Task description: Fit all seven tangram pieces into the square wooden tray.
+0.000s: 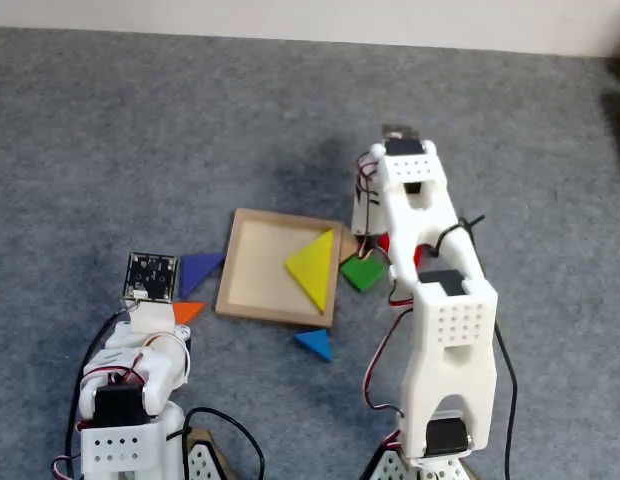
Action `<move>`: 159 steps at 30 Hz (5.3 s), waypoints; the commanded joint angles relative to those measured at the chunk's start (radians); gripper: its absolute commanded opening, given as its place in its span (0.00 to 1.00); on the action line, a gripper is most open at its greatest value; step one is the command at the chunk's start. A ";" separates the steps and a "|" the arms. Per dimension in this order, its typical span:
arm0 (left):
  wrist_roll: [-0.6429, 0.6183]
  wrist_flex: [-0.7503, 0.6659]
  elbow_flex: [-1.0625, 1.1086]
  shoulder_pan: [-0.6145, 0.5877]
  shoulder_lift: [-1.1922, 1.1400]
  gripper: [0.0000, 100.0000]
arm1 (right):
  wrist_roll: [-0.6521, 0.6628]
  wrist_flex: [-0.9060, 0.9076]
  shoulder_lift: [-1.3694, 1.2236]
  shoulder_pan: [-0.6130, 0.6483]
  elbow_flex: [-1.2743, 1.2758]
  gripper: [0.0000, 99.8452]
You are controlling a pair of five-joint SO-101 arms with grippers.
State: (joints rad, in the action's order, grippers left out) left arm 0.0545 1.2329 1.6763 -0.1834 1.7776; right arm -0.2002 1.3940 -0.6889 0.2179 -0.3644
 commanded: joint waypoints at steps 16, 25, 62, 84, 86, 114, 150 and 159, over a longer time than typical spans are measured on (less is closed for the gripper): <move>0.008 0.002 0.019 0.008 0.044 0.00 | -0.032 -0.090 0.007 -0.061 -0.042 0.34; 0.008 0.002 0.019 0.008 0.044 0.00 | -0.032 -0.081 0.007 -0.091 -0.099 0.34; 0.008 0.002 0.019 0.008 0.044 0.00 | 0.023 0.027 0.005 -0.012 -0.114 0.34; 0.008 0.002 0.019 0.008 0.044 0.00 | 0.025 0.062 0.005 0.005 -0.114 0.34; 0.008 0.002 0.019 0.008 0.044 0.00 | 0.025 0.064 0.005 0.004 -0.114 0.34; 0.008 0.002 0.019 0.008 0.044 0.00 | 0.025 0.082 -0.001 -0.024 -0.120 0.29; 0.008 0.002 0.019 0.008 0.044 0.00 | 0.178 0.170 0.183 0.018 -0.162 0.23; 0.008 0.002 0.019 0.008 0.044 0.00 | 0.095 0.165 -0.007 0.010 -0.174 0.36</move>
State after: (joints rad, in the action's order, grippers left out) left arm 0.0545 1.2329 1.6763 -0.1834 1.7776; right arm -0.0913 1.5581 -0.6889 0.2302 -0.4841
